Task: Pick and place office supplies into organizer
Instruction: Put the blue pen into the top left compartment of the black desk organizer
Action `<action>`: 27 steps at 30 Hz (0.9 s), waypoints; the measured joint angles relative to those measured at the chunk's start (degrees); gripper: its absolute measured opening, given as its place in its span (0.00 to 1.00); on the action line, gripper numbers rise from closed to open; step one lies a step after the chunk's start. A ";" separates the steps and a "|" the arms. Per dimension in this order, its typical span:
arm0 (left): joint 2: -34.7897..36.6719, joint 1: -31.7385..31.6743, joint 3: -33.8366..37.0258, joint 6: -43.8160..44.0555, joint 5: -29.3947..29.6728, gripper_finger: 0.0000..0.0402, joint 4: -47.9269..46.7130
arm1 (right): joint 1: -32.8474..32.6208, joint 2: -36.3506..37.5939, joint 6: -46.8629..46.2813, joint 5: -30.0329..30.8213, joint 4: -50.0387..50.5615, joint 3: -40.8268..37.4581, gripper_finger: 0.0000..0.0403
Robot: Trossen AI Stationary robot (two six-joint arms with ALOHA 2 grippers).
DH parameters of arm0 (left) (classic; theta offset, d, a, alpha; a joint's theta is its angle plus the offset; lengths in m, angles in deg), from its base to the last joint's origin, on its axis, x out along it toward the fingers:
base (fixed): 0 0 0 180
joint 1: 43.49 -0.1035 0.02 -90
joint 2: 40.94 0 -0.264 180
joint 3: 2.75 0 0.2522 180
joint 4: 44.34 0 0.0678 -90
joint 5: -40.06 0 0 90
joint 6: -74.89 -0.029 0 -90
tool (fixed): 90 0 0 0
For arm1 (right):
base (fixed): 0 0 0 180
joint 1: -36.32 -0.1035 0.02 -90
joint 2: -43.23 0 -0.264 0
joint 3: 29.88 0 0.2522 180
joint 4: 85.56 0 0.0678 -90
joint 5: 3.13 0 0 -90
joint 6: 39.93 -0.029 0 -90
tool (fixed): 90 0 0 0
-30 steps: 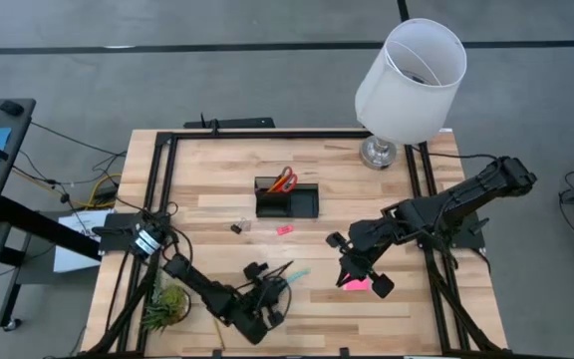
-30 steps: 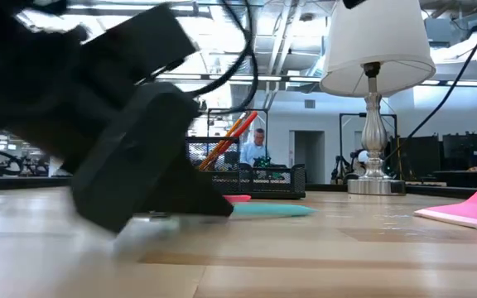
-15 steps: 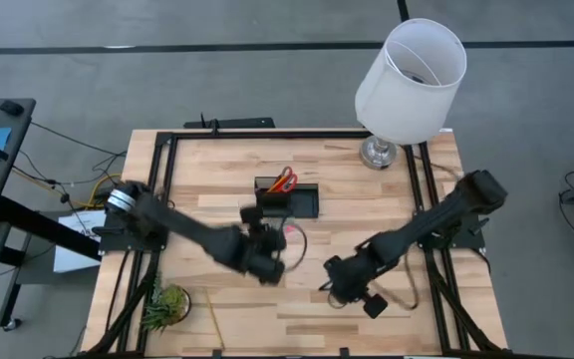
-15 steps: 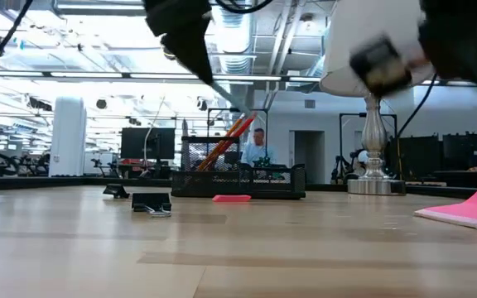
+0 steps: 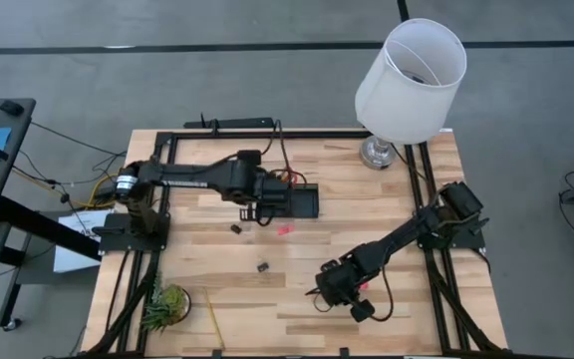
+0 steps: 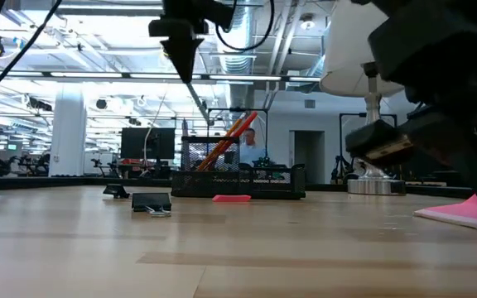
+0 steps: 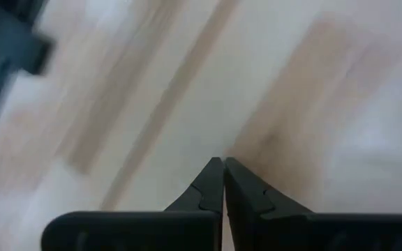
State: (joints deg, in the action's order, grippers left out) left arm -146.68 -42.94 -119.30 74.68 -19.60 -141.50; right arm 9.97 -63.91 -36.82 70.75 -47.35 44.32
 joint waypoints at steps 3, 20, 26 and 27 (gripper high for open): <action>-1.27 -1.48 0.13 -3.37 -2.66 0.07 0.38 | 0.68 3.46 1.34 3.55 -3.07 0.02 0.00; -10.30 -5.80 -0.54 -15.64 -4.44 0.19 3.52 | 4.85 6.78 1.77 10.47 -6.39 0.18 0.00; -11.80 -5.65 -0.67 -14.93 -2.74 0.31 3.44 | 7.42 6.80 4.38 10.41 -5.87 0.20 0.00; -11.80 -5.57 -0.79 -14.39 -1.98 0.32 3.53 | 7.72 6.80 4.63 10.38 -5.75 0.20 0.00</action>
State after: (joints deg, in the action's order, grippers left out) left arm -158.48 -48.52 -120.09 60.29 -21.58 -137.97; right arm 17.69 -57.10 -32.19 81.13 -53.10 44.52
